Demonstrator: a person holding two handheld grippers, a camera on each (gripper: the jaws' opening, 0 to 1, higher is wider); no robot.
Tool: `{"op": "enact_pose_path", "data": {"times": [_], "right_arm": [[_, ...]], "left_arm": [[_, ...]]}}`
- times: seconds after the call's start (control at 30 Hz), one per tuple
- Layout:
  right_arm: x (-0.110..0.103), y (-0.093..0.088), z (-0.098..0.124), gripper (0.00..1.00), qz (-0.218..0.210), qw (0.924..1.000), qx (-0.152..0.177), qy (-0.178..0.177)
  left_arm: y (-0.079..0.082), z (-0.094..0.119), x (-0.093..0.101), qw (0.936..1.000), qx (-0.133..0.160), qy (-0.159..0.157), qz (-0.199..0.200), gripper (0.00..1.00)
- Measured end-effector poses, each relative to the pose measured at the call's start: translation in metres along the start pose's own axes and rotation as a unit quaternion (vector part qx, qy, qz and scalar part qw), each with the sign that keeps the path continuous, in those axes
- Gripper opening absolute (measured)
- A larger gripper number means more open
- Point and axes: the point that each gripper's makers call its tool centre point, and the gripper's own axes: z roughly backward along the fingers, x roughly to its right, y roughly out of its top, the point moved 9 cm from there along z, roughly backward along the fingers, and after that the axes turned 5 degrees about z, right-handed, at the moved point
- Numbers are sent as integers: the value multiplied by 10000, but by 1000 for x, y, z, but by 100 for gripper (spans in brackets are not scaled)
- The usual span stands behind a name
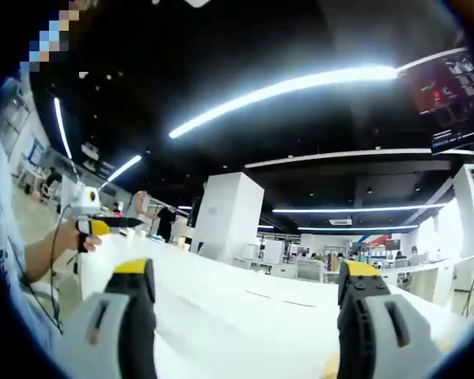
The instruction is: Snap each plastic latch of the storage box into its locked position after aligning the lid with the box until every specified latch is closed and the lid sits flush.
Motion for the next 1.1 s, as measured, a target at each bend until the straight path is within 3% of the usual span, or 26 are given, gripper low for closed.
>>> {"op": "enact_pose_path", "data": {"times": [1.1], "right_arm": [[0, 0, 0, 97, -4, 10000, 3, -2]], "left_arm": [[0, 1, -1, 10000, -18, -27, 42, 96]]}}
